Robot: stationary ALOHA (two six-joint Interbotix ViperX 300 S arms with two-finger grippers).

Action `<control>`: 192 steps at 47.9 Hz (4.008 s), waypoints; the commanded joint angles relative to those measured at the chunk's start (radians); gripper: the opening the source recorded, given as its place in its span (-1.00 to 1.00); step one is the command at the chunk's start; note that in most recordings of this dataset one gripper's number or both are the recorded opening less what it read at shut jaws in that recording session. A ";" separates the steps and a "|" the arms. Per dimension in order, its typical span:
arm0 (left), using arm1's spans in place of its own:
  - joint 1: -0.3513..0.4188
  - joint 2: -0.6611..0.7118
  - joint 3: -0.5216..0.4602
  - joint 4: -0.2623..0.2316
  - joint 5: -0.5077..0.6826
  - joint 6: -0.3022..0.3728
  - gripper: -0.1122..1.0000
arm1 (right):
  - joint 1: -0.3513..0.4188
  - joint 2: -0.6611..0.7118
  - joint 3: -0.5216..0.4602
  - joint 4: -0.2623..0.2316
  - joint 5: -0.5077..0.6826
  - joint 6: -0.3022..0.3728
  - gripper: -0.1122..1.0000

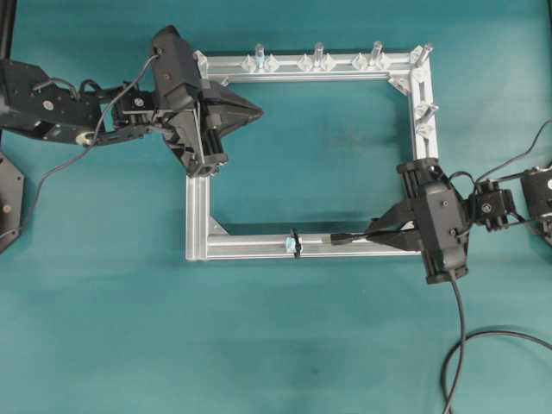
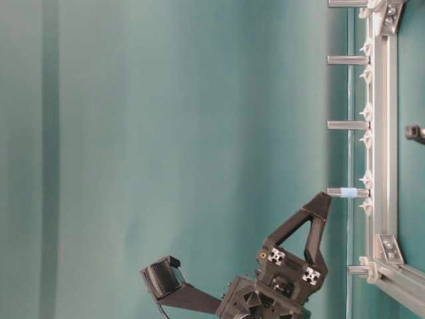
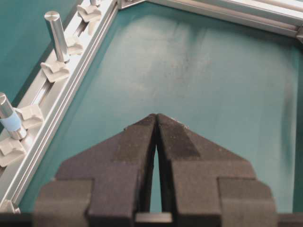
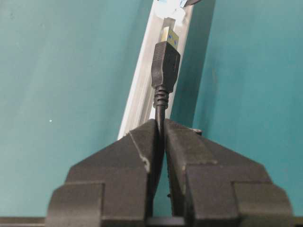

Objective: Insert the wire through the string loop located in the center.
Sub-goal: 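Push the USB plug leftward through the black zip-tie loop with the right gripper, then move the left gripper to the plug and grasp it past the loop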

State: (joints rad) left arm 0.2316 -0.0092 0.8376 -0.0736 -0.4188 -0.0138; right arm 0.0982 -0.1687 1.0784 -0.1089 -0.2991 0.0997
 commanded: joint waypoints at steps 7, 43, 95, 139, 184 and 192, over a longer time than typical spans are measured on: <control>-0.003 -0.025 -0.009 0.003 -0.005 -0.008 -0.80 | -0.003 -0.018 -0.011 0.002 -0.005 0.000 -0.68; -0.005 -0.025 -0.009 0.002 -0.003 -0.008 -0.80 | -0.003 0.124 -0.156 0.002 -0.008 0.000 -0.68; -0.011 -0.025 -0.008 0.003 0.017 -0.006 -0.80 | -0.026 0.245 -0.307 0.005 -0.005 0.003 -0.68; -0.127 -0.026 -0.017 0.006 0.089 -0.002 -0.61 | -0.028 0.258 -0.310 0.005 -0.008 0.002 -0.68; -0.353 -0.023 -0.091 0.006 0.273 -0.006 0.71 | -0.028 0.258 -0.308 0.003 -0.012 0.002 -0.68; -0.353 -0.023 -0.092 0.006 0.282 -0.006 0.71 | -0.029 0.258 -0.310 0.005 -0.012 0.002 -0.68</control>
State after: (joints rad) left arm -0.1166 -0.0092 0.7624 -0.0706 -0.1335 -0.0123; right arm 0.0752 0.1028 0.7823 -0.1058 -0.3007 0.1012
